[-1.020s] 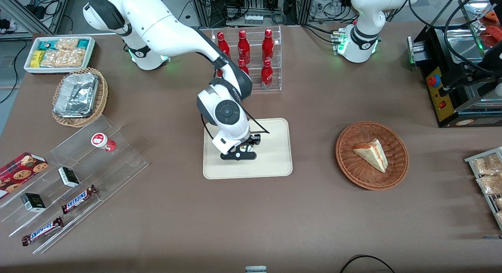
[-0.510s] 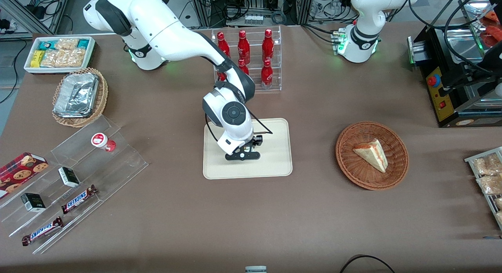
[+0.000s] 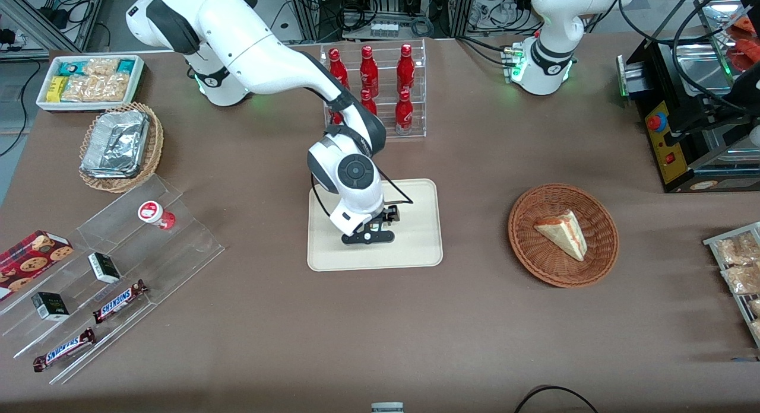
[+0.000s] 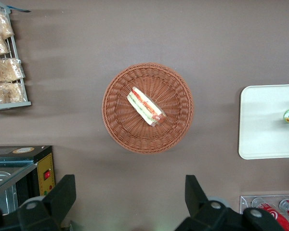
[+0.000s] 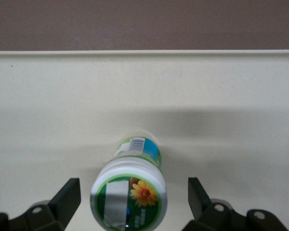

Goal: Place green gum on tray

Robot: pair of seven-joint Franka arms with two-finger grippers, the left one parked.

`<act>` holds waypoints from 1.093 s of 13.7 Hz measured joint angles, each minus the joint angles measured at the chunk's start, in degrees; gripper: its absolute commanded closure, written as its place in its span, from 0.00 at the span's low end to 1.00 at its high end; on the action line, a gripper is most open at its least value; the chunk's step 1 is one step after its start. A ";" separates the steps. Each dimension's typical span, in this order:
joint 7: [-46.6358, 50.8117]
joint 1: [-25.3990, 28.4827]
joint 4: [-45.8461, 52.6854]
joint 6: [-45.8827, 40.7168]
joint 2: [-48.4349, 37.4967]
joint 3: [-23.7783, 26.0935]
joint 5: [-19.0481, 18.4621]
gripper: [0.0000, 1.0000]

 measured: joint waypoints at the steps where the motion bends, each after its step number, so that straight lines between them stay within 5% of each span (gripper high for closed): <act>1: 0.00 0.01 0.01 0.03 0.00 0.00 -0.03 0.00; 9: -0.18 0.04 1.44 -3.50 -2.54 -0.06 -0.28 0.00; 15: -9.22 -2.72 1.76 -22.19 -12.92 -0.80 -1.11 0.00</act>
